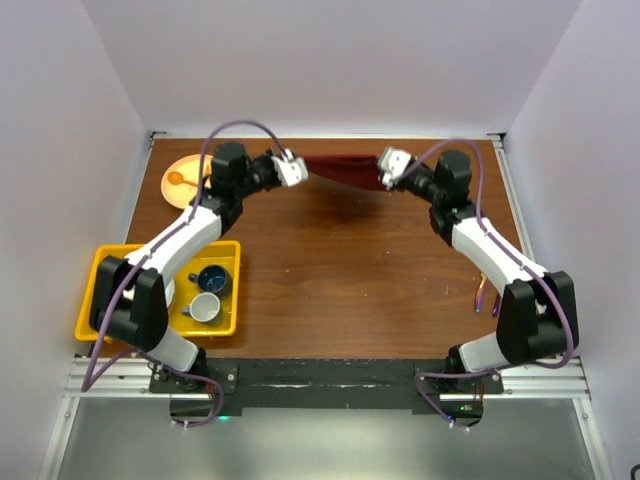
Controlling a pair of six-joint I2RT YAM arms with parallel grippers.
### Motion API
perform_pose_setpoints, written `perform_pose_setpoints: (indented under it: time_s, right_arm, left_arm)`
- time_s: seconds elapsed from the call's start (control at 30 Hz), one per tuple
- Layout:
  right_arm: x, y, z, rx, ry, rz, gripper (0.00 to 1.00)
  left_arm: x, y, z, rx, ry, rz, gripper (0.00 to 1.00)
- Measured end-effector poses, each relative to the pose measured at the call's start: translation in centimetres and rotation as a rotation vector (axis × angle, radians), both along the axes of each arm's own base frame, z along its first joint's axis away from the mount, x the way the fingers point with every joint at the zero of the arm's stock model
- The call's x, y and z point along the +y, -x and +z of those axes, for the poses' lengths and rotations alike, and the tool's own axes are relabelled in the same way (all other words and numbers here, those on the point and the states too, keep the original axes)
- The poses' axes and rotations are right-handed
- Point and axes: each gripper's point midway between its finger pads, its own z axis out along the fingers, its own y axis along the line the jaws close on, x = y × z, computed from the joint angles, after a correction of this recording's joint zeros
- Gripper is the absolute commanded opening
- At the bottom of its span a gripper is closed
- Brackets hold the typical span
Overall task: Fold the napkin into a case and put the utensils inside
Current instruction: Turn over the upper triangle folded napkin at the center of the board.
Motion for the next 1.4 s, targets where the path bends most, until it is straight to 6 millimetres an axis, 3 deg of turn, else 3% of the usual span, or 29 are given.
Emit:
perform_pose_setpoints:
  time_s: [0.07,0.17,0.3,0.37,0.43,0.57,0.63,0.97,1.0,1.07,1.1,1.13,1.2,1.23,1.33,1.4]
  right_arm:
    - [-0.2,1.4,-2.1,-0.078,0.054,0.025,0.0]
    - [-0.5,4.2,-7.8,-0.116,0.149,0.084,0.0]
    - [-0.7,9.8,-16.3,-0.077,0.273,0.222,0.0]
    - [-0.6,13.1,-18.2,-0.084,0.308,0.303,0.0]
    - [-0.5,15.8,-18.1,-0.132,0.334,0.38,0.0]
    - [-0.2,19.2,-16.0,-0.273,0.372,0.479,0.0]
    - [-0.2,20.8,-16.0,-0.309,0.391,0.521,0.0]
    - [-1.2,26.7,-22.4,-0.146,0.473,0.706,0.0]
    - [-1.3,27.4,-23.0,-0.113,0.473,0.723,0.0]
    - [-1.6,28.7,-24.1,-0.035,0.467,0.754,0.1]
    - [-1.7,29.4,-24.5,-0.002,0.464,0.767,0.18]
    - [-1.8,29.9,-24.8,0.024,0.461,0.777,0.4]
    - [-2.1,30.7,-25.2,0.073,0.461,0.791,0.61]
    - [-2.4,31.2,-25.5,0.105,0.463,0.794,0.76]
    - [-2.8,32.1,-25.0,0.174,0.467,0.807,0.87]
    - [-2.9,31.3,-23.1,0.149,0.491,0.798,0.88]
  left_arm:
    - [-0.5,1.7,-1.5,-0.027,-0.045,-0.02,0.0]
    - [-1.0,5.1,-6.6,-0.01,-0.139,-0.057,0.0]
    - [-1.5,10.7,-14.6,0.084,-0.273,-0.133,0.0]
    - [-1.6,13.3,-17.3,0.122,-0.322,-0.177,0.0]
    - [-1.6,15.4,-18.4,0.132,-0.348,-0.206,0.0]
    - [-1.9,17.7,-17.9,0.09,-0.345,-0.242,0.0]
    - [-2.2,18.7,-17.8,0.079,-0.343,-0.259,0.0]
    - [-2.9,24.6,-21.9,0.18,-0.412,-0.387,0.0]
    - [-3.1,25.1,-22.0,0.182,-0.414,-0.402,0.05]
    - [-3.4,25.9,-22.1,0.187,-0.413,-0.432,0.14]
    - [-3.5,26.2,-22.2,0.19,-0.413,-0.444,0.28]
    - [-3.6,26.5,-22.3,0.195,-0.415,-0.459,0.35]
    - [-3.3,26.9,-22.8,0.215,-0.433,-0.466,0.53]
    - [-3.1,27.0,-23.0,0.222,-0.442,-0.464,0.55]
    - [-2.1,27.7,-23.4,0.262,-0.471,-0.461,0.57]
    - [-1.5,28.4,-23.1,0.288,-0.486,-0.468,0.57]
